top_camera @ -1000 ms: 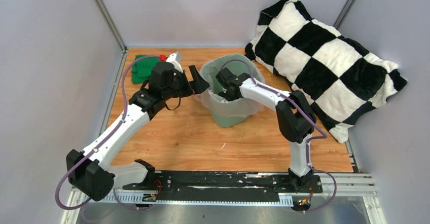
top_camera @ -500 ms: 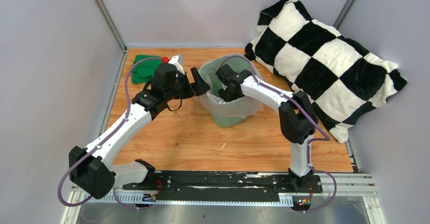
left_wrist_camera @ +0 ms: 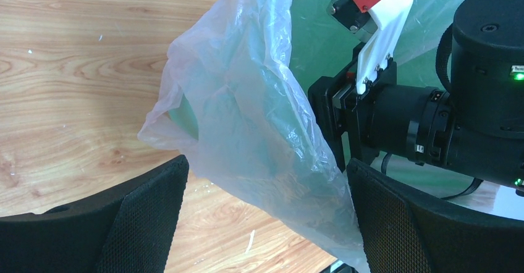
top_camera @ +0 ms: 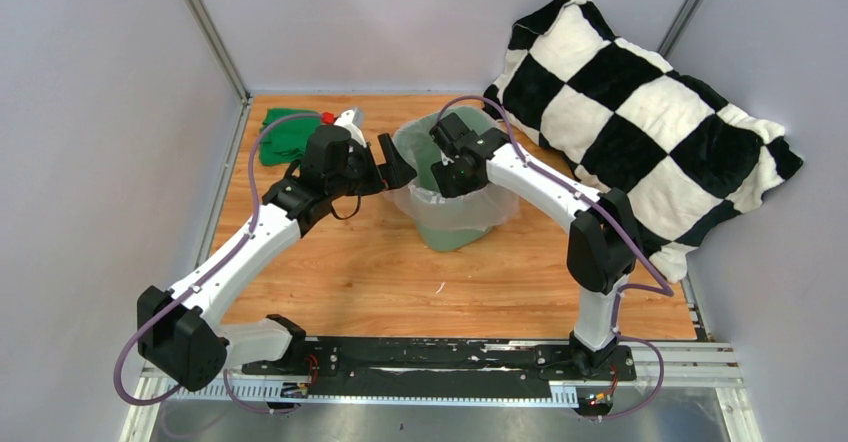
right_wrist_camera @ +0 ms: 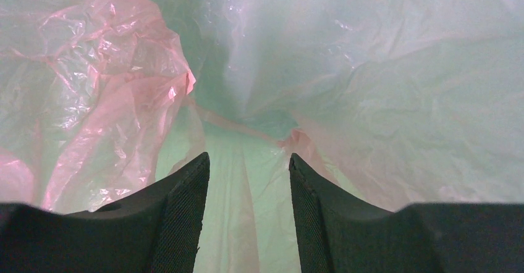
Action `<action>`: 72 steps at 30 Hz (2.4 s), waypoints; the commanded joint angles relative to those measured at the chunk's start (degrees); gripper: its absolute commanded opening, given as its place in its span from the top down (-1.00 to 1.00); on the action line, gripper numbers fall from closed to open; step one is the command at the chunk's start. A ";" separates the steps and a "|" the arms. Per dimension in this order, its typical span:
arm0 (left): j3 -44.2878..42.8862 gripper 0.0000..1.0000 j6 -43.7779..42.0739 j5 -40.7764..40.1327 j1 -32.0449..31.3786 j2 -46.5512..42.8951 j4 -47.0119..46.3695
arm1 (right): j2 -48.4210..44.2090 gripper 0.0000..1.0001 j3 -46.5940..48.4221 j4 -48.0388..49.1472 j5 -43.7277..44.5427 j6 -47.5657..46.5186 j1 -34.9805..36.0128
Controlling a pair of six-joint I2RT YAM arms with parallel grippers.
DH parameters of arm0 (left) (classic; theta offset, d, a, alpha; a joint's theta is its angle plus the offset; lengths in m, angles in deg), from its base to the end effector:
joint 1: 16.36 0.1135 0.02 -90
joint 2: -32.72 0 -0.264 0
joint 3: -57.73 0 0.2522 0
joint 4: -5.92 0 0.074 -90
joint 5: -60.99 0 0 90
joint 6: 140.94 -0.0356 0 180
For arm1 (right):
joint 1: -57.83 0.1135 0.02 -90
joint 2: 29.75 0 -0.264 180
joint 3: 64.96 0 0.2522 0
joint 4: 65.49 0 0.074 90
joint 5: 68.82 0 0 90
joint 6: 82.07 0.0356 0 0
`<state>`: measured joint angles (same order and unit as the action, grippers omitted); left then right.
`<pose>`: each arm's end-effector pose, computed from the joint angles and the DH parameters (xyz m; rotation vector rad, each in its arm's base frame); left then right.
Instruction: Put the trash bags into the trash bin
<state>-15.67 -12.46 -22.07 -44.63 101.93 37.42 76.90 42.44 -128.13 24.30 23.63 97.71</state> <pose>0.2401 -0.1340 0.3286 -0.1123 2.1499 -0.8298 0.3078 0.2546 0.2731 -0.5418 2.6165 0.2475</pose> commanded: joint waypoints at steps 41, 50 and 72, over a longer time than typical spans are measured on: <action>-6.67 -1.00 -3.05 1.23 -1.15 -1.76 1.35 | -0.81 -0.12 -4.33 5.10 4.14 4.07 1.41; -3.69 -1.00 -3.04 -0.75 -6.27 -7.18 4.59 | 0.22 -0.13 -0.91 2.73 3.36 3.88 1.27; -0.69 -1.00 -3.23 -8.21 -13.30 -4.08 4.87 | -0.73 -0.21 3.48 -1.13 2.54 3.69 1.37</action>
<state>-16.93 -14.63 -28.08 -57.46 97.48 41.27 77.04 44.13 -126.78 26.86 26.91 98.36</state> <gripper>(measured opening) 0.997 0.597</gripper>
